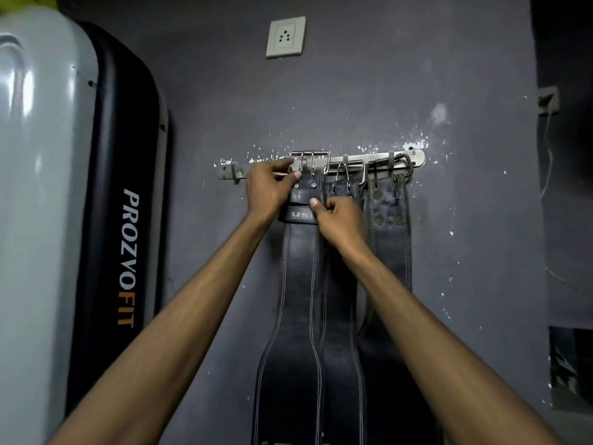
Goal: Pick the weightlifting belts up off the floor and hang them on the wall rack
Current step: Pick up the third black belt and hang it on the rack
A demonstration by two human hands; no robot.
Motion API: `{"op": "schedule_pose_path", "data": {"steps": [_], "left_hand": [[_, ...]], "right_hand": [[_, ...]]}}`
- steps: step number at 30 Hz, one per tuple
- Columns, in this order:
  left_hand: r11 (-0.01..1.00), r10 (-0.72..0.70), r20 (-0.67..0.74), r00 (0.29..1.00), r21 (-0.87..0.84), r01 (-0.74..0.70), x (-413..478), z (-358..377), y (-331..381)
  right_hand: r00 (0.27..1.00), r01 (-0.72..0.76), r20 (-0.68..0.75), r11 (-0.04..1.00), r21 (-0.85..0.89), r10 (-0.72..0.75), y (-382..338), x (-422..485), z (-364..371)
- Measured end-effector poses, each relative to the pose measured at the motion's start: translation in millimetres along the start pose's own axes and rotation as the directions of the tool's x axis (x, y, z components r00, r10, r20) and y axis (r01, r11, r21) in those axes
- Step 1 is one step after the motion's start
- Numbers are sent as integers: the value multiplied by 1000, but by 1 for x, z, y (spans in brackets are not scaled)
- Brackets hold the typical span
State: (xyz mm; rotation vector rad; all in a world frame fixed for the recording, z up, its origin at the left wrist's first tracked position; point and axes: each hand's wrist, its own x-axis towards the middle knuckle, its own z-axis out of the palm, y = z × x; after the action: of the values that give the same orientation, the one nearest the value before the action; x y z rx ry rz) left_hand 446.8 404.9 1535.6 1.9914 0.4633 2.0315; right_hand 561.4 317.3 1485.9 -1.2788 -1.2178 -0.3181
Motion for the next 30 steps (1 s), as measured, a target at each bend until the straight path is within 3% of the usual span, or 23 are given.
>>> {"op": "schedule_pose_path", "data": {"steps": [5, 13, 21, 30], "left_hand": [[983, -57, -15, 998, 173, 58, 14, 10, -12], [957, 7, 51, 999, 288, -21, -3, 7, -25], [983, -17, -14, 1000, 183, 19, -45, -7, -37], [993, -61, 106, 992, 109, 49, -146, -39, -66]], "right_hand": [[997, -71, 11, 996, -62, 71, 0, 14, 8], [997, -62, -65, 987, -146, 53, 17, -10, 19], [992, -49, -117, 997, -62, 41, 30, -41, 19], [985, -22, -167, 997, 71, 33, 60, -118, 19]]}}
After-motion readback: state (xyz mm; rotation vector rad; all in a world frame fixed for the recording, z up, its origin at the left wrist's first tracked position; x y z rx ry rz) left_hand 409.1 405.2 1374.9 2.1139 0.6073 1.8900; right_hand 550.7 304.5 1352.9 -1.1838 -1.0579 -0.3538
